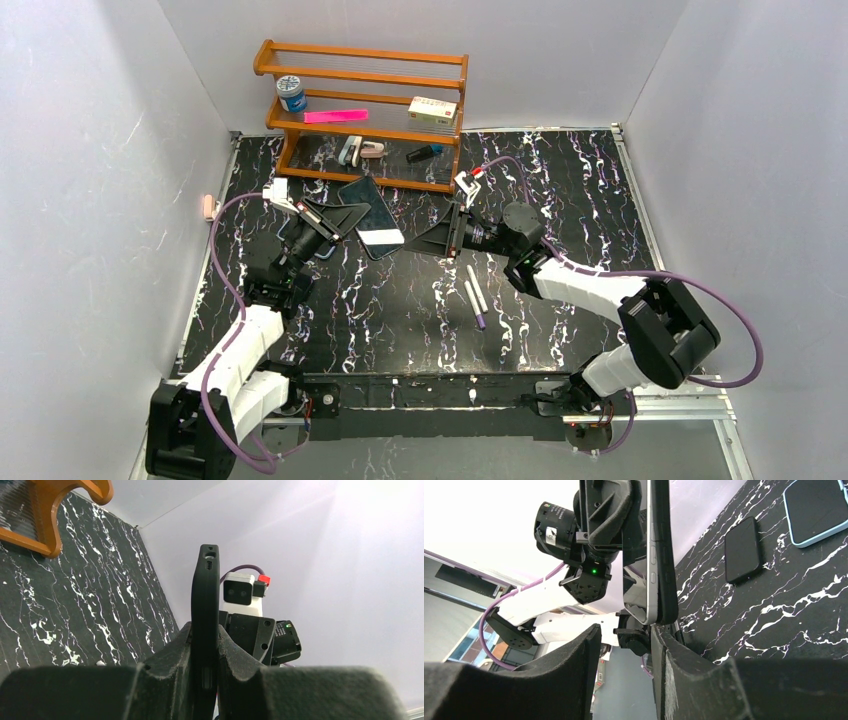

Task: Take the phone out of the phone case
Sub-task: Remove the phone case from the phone.

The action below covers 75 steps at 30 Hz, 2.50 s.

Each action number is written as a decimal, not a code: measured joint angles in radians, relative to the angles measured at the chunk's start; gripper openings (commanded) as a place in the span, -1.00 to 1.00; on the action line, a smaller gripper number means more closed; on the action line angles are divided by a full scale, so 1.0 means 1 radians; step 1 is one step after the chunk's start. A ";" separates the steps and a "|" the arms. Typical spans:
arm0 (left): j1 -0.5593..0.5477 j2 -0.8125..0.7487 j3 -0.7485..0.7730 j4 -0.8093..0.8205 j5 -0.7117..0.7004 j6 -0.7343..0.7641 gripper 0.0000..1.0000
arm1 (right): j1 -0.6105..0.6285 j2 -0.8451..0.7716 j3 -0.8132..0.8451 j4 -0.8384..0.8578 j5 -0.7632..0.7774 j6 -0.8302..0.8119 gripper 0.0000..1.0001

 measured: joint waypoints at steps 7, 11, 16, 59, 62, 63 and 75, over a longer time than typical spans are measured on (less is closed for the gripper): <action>0.000 0.007 -0.011 0.018 0.002 -0.012 -1.00 | 0.000 0.010 0.007 0.027 -0.014 0.019 -0.03; -0.001 0.007 -0.013 0.023 0.002 -0.021 -1.00 | 0.000 0.014 0.008 0.033 -0.016 0.026 -0.03; -0.009 0.007 -0.014 0.044 0.001 -0.039 -1.00 | 0.000 0.022 0.008 0.048 -0.022 0.026 -0.03; -0.166 0.017 -0.009 0.057 -0.120 0.122 -0.47 | -0.049 0.183 0.206 0.024 -0.212 -0.031 -0.97; -0.181 -0.035 0.009 -0.070 -0.145 0.193 -0.26 | -0.055 0.183 0.198 0.048 -0.216 -0.021 -0.97; -0.187 -0.054 0.011 -0.116 -0.147 0.218 -0.19 | -0.059 0.183 0.196 0.059 -0.209 -0.014 -0.97; -0.208 -0.213 0.009 -0.406 -0.202 0.369 0.43 | -0.132 0.159 0.149 0.152 -0.128 0.071 -0.97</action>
